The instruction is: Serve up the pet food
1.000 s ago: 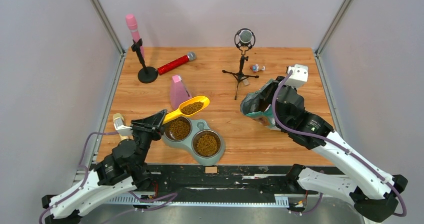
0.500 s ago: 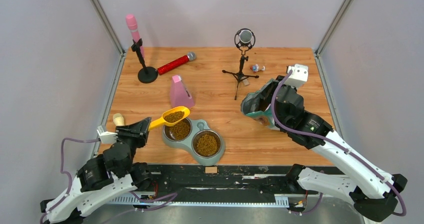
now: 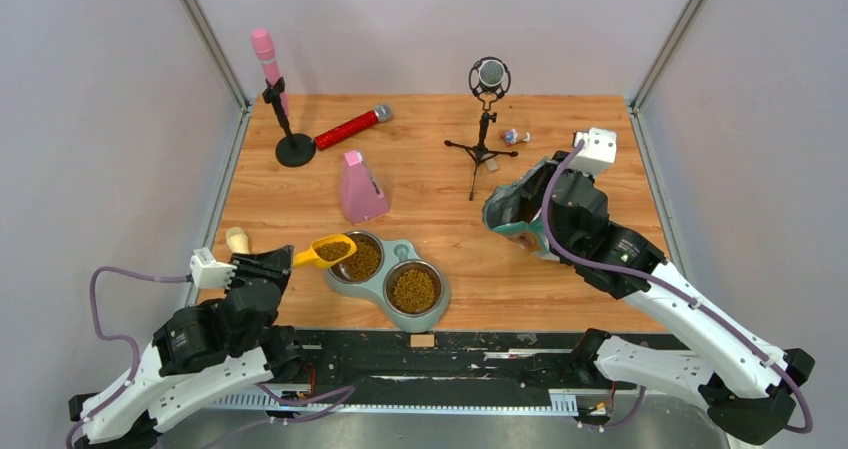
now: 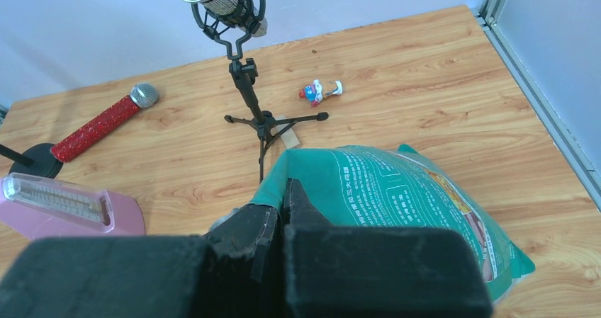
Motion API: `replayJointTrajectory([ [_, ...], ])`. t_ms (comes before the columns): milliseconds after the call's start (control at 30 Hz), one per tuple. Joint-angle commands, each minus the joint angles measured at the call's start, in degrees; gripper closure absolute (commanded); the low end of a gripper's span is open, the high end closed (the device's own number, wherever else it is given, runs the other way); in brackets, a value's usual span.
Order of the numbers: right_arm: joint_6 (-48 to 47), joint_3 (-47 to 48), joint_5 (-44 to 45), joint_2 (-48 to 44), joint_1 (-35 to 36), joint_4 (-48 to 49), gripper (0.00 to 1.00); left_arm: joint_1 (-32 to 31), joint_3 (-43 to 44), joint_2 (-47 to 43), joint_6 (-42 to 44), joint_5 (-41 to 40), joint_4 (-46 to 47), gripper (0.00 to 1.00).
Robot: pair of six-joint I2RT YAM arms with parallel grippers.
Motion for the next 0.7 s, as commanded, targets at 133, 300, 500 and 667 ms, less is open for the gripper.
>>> replayJointTrajectory([
  [133,0.1,2.9,2.1,-1.3,0.4,8.4,1.00,0.1,2.1,5.2,-1.8,-4.1,-3.9,1.00],
  [300,0.0,2.9,2.3,-1.2,0.3,8.5,1.00,0.1,4.0,8.9,-2.0,-4.2,-6.8,1.00],
  [500,0.1,3.0,2.6,-1.0,0.3,8.2,1.00,0.1,5.6,13.0,-2.2,-5.0,-9.3,1.00],
  [667,0.2,2.7,2.7,-1.2,0.3,8.1,1.00,0.1,6.5,14.2,-4.6,-4.9,-12.6,1.00],
])
